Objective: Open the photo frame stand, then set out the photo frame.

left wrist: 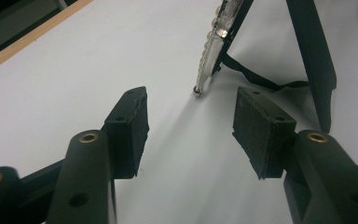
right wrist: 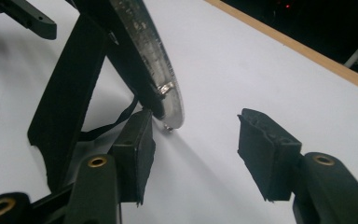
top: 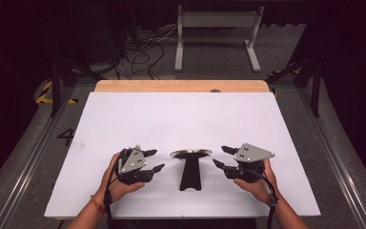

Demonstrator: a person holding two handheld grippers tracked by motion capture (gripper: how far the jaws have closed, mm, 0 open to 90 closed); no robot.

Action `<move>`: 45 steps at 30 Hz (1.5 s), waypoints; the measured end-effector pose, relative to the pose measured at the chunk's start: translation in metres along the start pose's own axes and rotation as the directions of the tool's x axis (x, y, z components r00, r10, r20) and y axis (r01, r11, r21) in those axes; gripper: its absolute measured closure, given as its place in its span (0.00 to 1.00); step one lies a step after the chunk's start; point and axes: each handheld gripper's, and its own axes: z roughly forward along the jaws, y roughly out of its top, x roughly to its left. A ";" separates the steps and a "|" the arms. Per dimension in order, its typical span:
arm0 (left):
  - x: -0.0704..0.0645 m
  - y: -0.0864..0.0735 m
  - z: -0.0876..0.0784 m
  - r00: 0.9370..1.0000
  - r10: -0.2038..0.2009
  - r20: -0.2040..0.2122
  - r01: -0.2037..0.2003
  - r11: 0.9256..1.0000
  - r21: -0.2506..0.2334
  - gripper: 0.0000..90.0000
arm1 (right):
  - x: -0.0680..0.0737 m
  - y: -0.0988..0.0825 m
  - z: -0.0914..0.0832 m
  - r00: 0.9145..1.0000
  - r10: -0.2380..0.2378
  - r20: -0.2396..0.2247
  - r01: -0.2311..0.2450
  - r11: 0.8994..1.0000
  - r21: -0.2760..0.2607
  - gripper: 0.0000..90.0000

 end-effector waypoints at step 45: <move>-0.018 0.035 0.021 0.991 0.134 0.016 -0.134 0.990 -0.036 0.86 | -0.003 0.017 0.017 1.000 -0.011 -0.009 0.011 1.000 -0.005 0.85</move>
